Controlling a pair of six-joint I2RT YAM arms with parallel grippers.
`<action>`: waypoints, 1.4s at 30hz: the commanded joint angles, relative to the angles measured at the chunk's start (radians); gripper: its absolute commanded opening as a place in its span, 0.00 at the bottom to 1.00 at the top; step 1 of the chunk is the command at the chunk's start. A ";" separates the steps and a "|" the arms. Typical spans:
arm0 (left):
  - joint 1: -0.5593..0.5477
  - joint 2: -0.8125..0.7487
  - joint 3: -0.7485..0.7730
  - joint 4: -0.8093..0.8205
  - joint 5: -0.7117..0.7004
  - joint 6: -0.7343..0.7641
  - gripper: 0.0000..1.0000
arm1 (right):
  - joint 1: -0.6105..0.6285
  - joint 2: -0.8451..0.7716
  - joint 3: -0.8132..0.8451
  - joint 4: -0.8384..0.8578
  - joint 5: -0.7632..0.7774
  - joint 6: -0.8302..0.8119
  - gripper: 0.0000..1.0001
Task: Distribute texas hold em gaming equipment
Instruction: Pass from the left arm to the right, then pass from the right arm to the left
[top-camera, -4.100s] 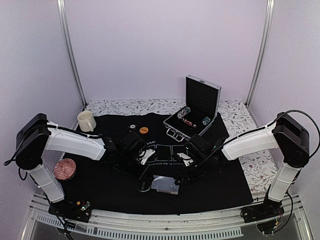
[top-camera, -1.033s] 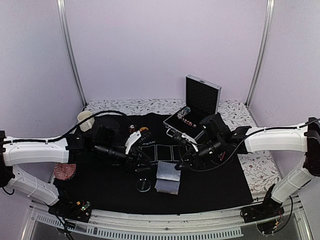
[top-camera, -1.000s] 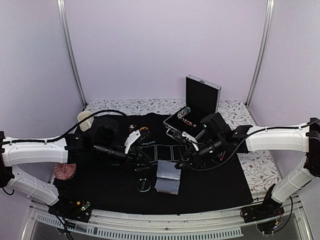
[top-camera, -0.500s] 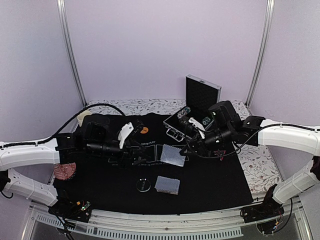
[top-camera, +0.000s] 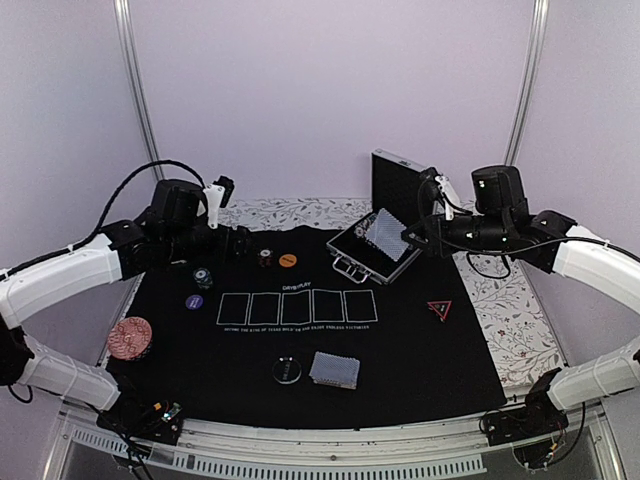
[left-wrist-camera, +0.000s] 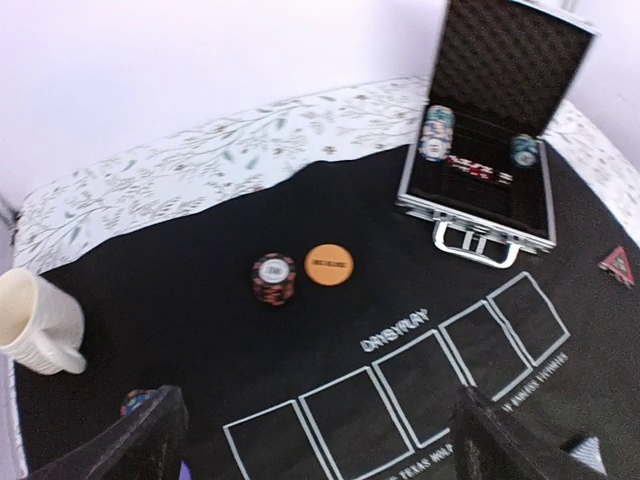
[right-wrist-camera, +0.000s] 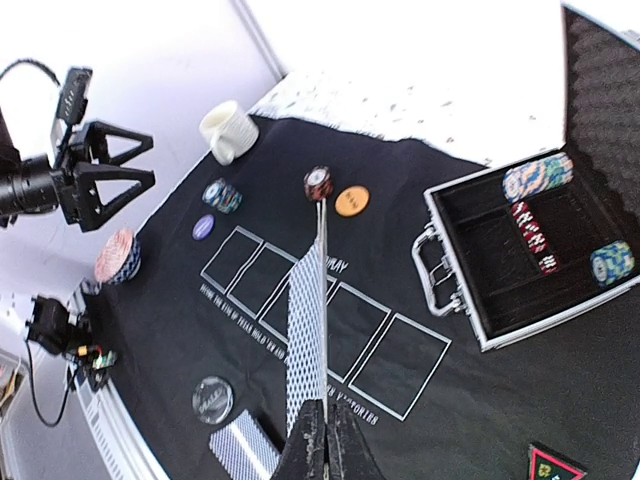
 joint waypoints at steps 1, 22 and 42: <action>0.080 0.015 0.024 0.021 -0.070 -0.034 0.96 | -0.006 -0.018 0.047 0.064 0.134 0.076 0.02; 0.191 -0.090 -0.116 0.205 -0.178 0.031 0.98 | -0.007 0.153 0.108 0.306 0.073 0.248 0.02; 0.214 -0.045 -0.117 0.204 -0.157 0.030 0.98 | -0.008 0.135 0.048 0.314 0.089 0.247 0.02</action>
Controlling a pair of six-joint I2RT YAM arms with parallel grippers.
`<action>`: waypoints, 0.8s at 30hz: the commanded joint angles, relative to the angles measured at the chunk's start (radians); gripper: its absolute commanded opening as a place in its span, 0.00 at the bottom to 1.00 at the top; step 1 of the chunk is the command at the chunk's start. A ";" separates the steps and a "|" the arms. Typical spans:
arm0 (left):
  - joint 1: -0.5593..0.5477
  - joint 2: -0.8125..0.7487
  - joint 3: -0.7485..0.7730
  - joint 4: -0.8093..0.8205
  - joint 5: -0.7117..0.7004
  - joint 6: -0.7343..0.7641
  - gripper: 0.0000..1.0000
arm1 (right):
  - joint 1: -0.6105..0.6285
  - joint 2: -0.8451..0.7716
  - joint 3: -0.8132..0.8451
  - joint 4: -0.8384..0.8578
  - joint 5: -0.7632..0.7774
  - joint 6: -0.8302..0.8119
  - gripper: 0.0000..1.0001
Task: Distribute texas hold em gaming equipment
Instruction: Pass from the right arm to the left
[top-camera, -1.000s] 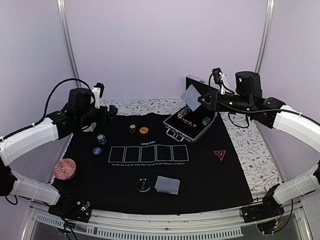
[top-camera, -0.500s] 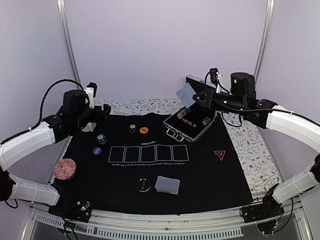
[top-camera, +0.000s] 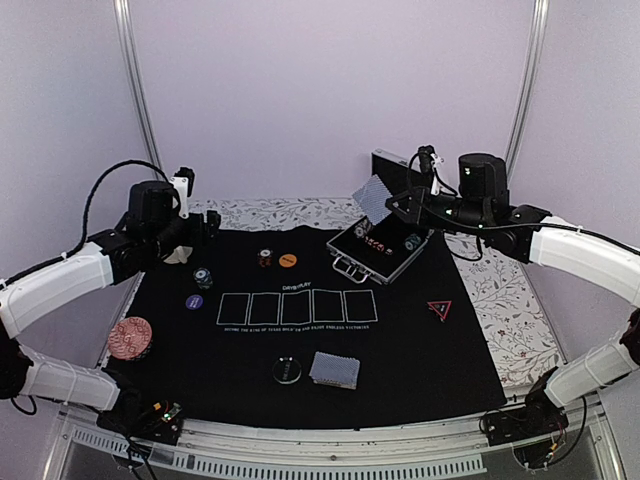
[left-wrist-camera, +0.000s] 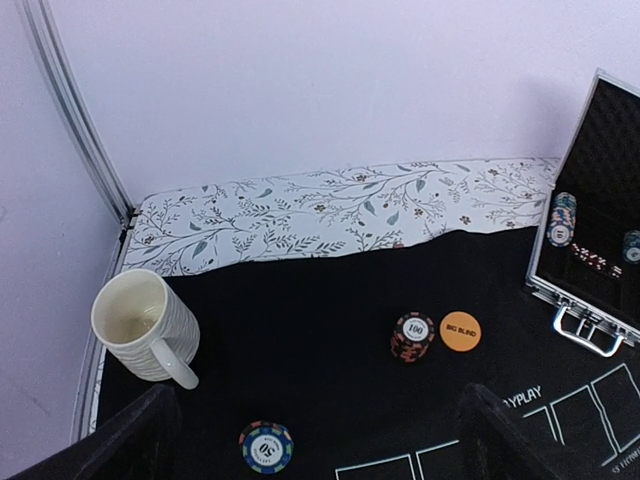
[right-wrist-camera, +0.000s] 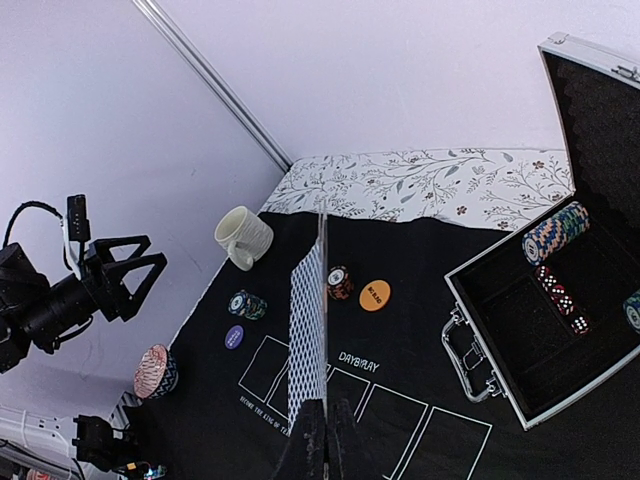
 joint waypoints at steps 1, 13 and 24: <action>0.018 0.010 -0.011 0.016 0.001 0.009 0.98 | -0.005 -0.005 -0.006 0.016 0.001 -0.005 0.02; 0.023 -0.005 -0.008 0.013 0.011 0.009 0.98 | -0.001 0.033 0.009 0.017 -0.048 0.002 0.02; 0.026 0.002 -0.010 0.018 0.031 0.013 0.98 | 0.023 0.072 0.045 -0.018 -0.072 -0.037 0.02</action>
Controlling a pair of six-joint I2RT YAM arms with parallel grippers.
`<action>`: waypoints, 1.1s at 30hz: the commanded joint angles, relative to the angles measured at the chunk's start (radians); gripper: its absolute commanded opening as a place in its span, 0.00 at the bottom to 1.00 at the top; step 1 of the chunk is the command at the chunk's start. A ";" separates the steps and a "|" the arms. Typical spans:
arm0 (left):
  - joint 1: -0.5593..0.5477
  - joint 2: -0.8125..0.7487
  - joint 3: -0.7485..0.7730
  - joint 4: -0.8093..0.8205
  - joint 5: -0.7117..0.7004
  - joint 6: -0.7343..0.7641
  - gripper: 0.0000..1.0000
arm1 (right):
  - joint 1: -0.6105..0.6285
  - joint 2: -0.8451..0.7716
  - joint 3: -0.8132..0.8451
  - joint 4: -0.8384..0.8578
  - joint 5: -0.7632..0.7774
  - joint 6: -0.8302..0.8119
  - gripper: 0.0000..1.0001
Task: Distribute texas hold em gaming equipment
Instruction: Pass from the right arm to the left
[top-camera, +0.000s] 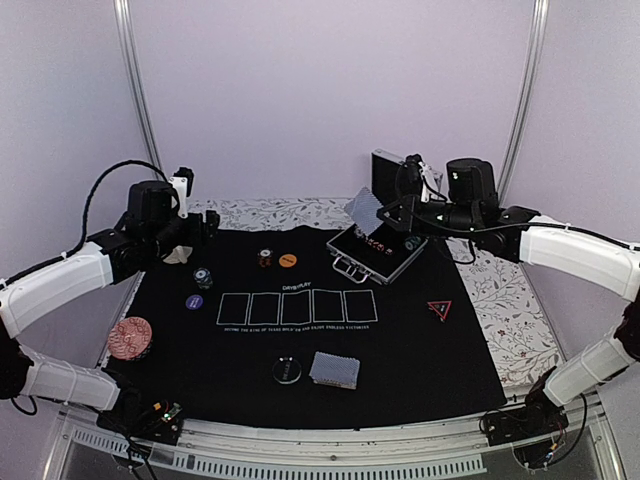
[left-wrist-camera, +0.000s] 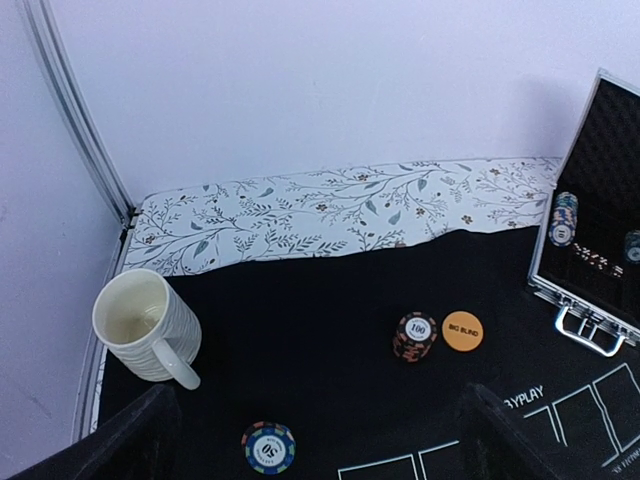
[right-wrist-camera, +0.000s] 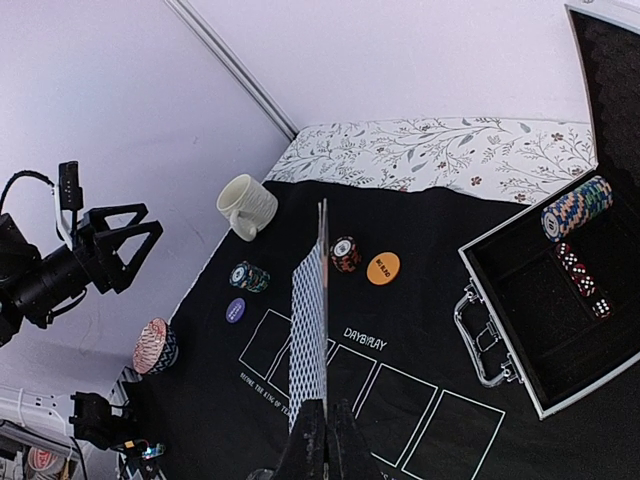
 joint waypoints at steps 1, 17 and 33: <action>0.014 0.002 -0.012 0.020 0.022 0.011 0.98 | 0.017 0.020 0.045 -0.014 -0.024 -0.045 0.02; 0.015 0.023 -0.009 0.024 0.067 0.023 0.98 | 0.054 0.047 0.066 -0.020 -0.102 -0.148 0.02; 0.009 0.001 -0.039 0.190 0.984 0.061 0.84 | 0.147 0.069 0.132 -0.162 -0.259 -0.445 0.02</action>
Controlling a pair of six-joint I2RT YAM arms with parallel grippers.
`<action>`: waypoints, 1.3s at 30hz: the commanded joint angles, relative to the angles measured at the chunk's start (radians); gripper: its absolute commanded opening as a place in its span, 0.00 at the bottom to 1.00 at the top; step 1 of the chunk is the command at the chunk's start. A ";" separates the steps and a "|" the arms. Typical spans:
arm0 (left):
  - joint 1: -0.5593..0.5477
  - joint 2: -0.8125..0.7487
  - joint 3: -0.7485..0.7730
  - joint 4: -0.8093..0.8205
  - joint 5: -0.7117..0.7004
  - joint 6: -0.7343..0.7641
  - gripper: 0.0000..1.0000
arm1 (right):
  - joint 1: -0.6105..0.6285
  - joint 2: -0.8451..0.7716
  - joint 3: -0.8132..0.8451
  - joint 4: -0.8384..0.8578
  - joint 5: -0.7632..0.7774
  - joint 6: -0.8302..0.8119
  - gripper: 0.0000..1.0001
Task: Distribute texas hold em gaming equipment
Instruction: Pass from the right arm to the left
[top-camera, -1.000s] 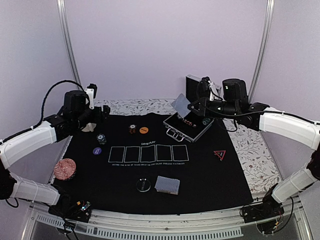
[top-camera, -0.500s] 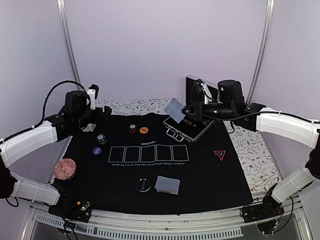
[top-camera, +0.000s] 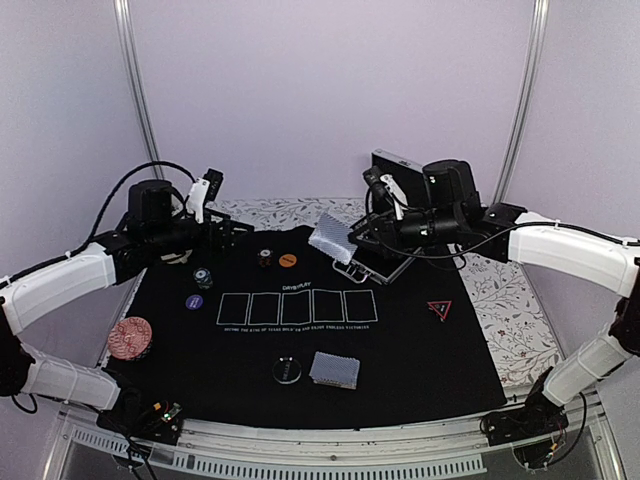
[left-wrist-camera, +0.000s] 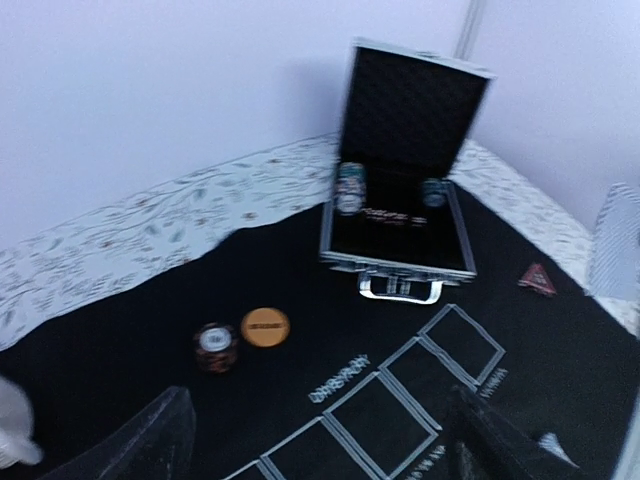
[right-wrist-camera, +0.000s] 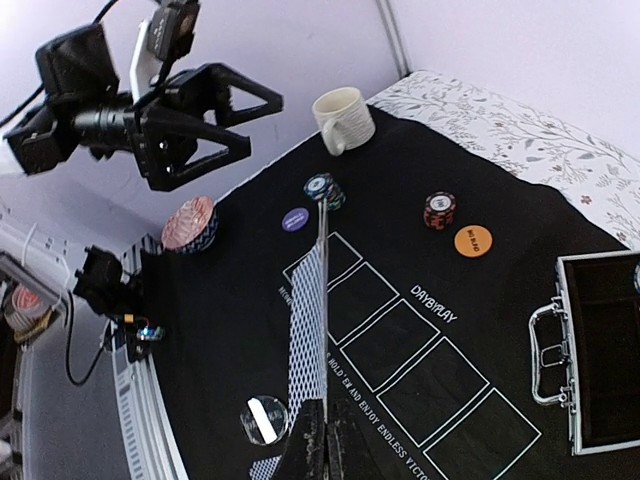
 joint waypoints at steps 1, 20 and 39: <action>0.000 -0.014 -0.037 0.137 0.528 0.005 0.82 | 0.058 0.027 0.074 -0.087 -0.073 -0.170 0.02; -0.138 -0.024 -0.083 0.136 0.686 0.129 0.62 | 0.125 0.109 0.145 -0.146 -0.118 -0.270 0.02; -0.164 0.003 -0.072 0.090 0.584 0.154 0.43 | 0.177 0.147 0.191 -0.175 -0.147 -0.316 0.02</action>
